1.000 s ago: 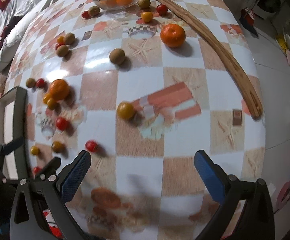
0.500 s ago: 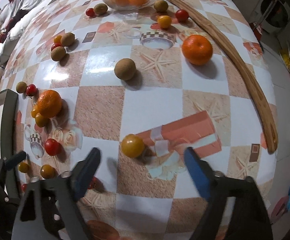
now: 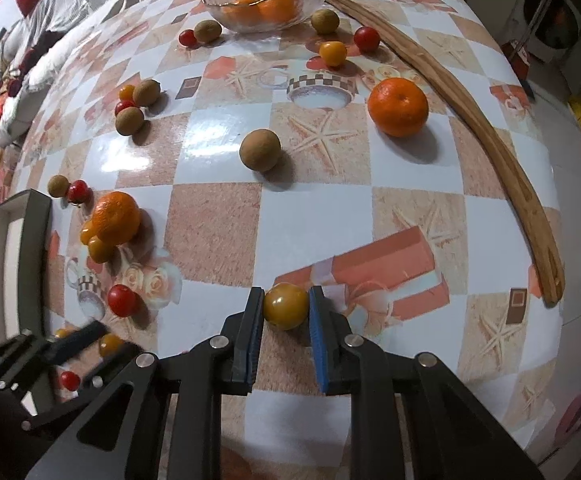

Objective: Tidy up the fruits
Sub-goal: 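Grasp a brown cherry tomato with the left tool while the right tool grasps a yellow one, then carry both tomatoes over the white tray and open both tools to drop them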

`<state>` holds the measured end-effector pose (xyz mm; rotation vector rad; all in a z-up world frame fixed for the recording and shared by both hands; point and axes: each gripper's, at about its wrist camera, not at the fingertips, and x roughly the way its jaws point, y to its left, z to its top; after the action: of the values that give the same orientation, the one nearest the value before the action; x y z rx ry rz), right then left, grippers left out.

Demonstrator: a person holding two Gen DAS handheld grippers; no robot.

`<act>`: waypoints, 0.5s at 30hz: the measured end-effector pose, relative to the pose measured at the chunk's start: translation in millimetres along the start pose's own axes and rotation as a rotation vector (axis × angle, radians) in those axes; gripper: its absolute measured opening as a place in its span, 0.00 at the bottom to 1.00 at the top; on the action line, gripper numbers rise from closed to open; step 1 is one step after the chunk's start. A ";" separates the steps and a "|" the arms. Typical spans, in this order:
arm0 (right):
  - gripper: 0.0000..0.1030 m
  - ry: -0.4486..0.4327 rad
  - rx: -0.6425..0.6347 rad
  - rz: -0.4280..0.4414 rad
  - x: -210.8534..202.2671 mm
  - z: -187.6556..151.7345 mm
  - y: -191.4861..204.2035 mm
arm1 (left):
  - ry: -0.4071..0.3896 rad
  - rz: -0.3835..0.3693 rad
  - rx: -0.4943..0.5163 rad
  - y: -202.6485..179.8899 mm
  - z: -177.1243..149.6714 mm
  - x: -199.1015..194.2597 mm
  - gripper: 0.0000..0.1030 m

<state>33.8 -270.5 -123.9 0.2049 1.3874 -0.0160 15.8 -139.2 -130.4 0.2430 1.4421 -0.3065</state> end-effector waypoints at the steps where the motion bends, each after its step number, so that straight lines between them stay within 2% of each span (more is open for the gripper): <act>1: 0.23 -0.001 0.004 0.006 -2.3 -1.1 -1.3 | 0.002 -0.014 -0.006 0.6 0.8 -1.0 0.22; 9: 0.23 -0.005 -0.001 0.036 -23.7 -11.5 5.5 | -0.064 -0.074 -0.049 30.7 -1.4 -41.5 0.22; 15: 0.23 -0.012 -0.049 0.065 -41.6 -13.3 32.2 | -0.097 -0.068 -0.115 73.6 -18.8 -62.4 0.22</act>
<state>17.3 -241.4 -81.2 0.2091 1.3668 0.0708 17.7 -60.1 -72.1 0.0842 1.3690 -0.2858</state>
